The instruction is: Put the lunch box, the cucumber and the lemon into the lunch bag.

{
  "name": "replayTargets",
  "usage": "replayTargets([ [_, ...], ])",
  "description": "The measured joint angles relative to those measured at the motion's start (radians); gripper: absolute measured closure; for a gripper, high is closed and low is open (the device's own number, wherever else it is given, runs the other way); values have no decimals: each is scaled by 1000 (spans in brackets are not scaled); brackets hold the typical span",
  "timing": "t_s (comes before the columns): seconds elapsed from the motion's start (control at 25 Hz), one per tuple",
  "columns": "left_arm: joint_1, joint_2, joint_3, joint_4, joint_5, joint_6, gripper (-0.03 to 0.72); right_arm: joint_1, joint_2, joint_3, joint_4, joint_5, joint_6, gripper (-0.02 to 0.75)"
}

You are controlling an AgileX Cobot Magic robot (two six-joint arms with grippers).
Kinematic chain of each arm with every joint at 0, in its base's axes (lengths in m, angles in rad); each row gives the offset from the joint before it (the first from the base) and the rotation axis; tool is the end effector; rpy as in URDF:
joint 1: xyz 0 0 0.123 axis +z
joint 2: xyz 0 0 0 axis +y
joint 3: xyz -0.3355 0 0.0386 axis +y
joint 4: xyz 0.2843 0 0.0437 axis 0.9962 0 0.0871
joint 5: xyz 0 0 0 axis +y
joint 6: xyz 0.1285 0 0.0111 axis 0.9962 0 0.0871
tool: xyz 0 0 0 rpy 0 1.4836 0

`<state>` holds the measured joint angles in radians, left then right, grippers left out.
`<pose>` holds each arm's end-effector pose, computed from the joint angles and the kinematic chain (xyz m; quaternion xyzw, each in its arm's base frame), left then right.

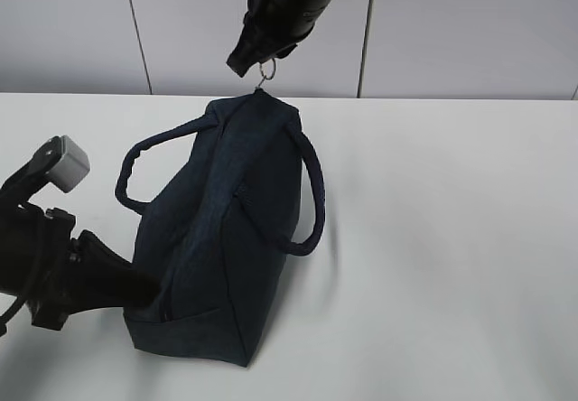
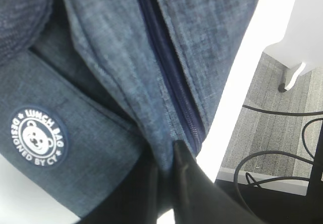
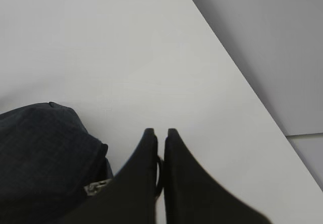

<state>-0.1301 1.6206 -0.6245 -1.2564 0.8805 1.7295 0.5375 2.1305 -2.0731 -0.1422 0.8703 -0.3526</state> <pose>0.2580 -0.1292 0.1577 0.3926 0.8187 -0.3488 0.2322 0.5080 0.2865 0.3190 -0.4222 0.8309 -0.0339 0.3609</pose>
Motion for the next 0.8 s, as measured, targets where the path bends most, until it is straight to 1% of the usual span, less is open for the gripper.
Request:
replayTargets([
  [0.12,0,-2,3,-11,0,0,688,0,0,0,4,0,0,738],
  [0.44,-2,-2,13,-158,-7,0,688,-13,0,0,0,-7,0,738],
  [0.56,-2,-2,10,-172,-10,0,682,-13,0,-3,-2,-7,0,738],
  [0.6,-2,-2,7,-172,-10,0,671,-13,0,-3,-4,-7,0,738],
  [0.68,-2,-2,-6,-172,-10,0,622,-13,0,-5,-12,-7,0,738],
  [0.8,-2,-2,-22,-183,3,0,487,-19,0,-6,-18,-7,0,738],
])
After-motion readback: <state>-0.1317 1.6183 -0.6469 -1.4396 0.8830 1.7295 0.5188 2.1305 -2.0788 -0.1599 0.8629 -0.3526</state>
